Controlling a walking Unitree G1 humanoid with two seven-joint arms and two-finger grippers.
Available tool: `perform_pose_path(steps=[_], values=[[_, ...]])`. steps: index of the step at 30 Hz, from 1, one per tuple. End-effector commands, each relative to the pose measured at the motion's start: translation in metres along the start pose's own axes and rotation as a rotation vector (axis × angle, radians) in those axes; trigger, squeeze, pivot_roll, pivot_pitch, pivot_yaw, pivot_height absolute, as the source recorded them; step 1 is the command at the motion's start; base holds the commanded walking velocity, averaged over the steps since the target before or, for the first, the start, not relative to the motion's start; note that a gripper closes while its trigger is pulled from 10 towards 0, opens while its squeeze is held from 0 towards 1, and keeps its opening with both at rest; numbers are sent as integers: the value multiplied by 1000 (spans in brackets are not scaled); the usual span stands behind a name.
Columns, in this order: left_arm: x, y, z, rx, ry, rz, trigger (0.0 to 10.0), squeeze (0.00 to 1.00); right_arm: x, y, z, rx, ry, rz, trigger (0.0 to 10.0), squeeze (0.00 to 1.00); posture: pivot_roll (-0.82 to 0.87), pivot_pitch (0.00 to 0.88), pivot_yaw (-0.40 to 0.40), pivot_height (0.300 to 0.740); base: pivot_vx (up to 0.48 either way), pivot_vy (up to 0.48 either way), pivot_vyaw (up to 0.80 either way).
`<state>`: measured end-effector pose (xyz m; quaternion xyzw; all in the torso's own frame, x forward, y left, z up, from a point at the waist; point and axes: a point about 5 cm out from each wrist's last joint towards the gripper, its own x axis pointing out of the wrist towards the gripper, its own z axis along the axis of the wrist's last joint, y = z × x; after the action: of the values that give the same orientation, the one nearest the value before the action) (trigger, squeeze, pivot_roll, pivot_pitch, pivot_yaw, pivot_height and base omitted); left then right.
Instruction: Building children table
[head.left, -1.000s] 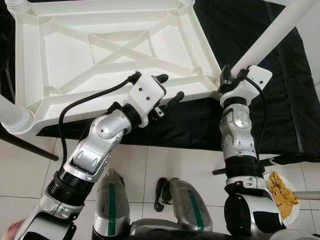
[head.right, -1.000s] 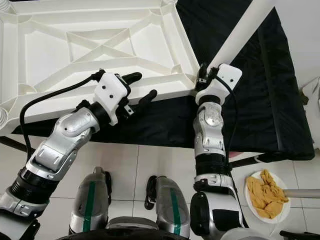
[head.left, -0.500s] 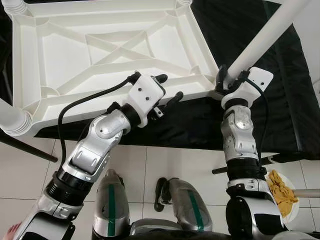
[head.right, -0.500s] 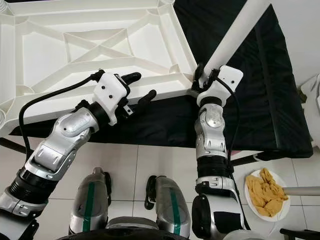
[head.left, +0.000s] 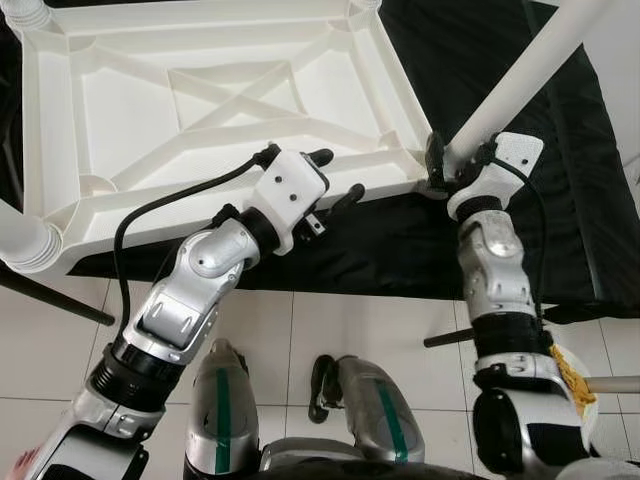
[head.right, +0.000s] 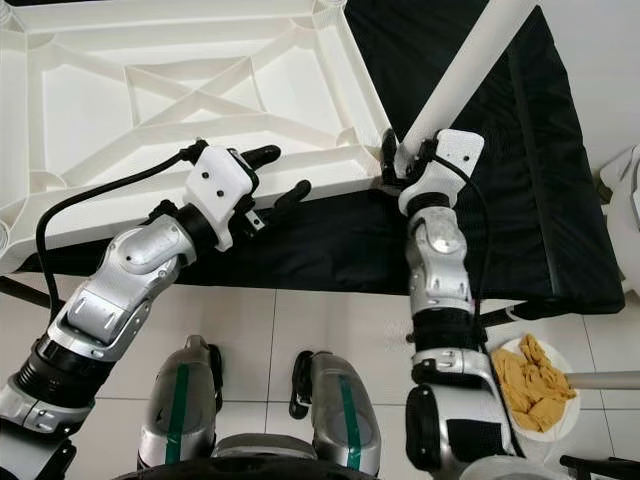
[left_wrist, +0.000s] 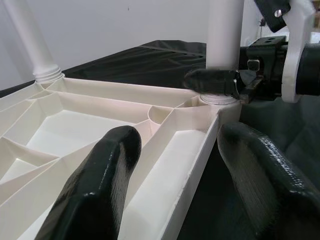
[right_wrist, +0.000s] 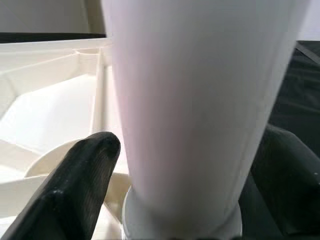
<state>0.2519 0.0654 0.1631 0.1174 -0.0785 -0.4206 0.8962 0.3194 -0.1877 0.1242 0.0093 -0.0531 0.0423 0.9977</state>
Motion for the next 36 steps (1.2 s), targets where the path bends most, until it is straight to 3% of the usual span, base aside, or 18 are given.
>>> perform_pose_path(steps=[1,2,4,8,10,16,21,27,28,29,30,36], values=[[1,-5,2,-1,-6,-77,10000,0,1,-2,-2,0,14,50,10000,0,92,61,-97,740,0,0,0],[1,-5,2,-1,-6,-77,10000,0,1,-2,-2,0,14,50,10000,0,92,61,-97,740,0,0,0],[2,-4,2,-1,-7,-77,10000,0,4,-5,1,2,22,193,10000,0,92,60,-92,740,0,0,0],[2,-4,2,-1,-7,-78,10000,0,5,-7,3,11,28,264,10000,0,92,60,-92,740,0,0,0],[3,-3,3,0,-8,-79,10000,0,11,-13,8,10,44,397,10000,0,97,62,-93,740,0,0,0],[3,-3,3,0,-9,-76,10000,0,13,-16,9,1,55,445,10000,0,101,63,-95,740,0,0,0],[2,-3,3,0,-9,-68,10000,0,15,-28,9,-20,93,533,10000,0,108,63,-97,740,0,0,0],[1,-3,3,0,-8,-66,10000,0,13,-32,7,-15,106,548,10000,0,109,63,-98,740,0,0,0],[1,-3,3,-1,-8,-65,10000,0,12,-34,6,-8,110,553,2784,0,108,62,-98,740,0,0,0],[1,-3,3,-1,-8,-65,10000,0,12,-34,6,-8,110,553,2784,0,108,62,-98,740,0,0,0],[1,-3,3,-1,-9,-65,10000,0,11,-35,5,1,113,562,0,0,108,62,-98,740,0,0,0],[2,-3,3,-2,-10,-67,10000,0,9,-39,5,9,108,573,0,0,103,63,-96,740,0,0,0]])
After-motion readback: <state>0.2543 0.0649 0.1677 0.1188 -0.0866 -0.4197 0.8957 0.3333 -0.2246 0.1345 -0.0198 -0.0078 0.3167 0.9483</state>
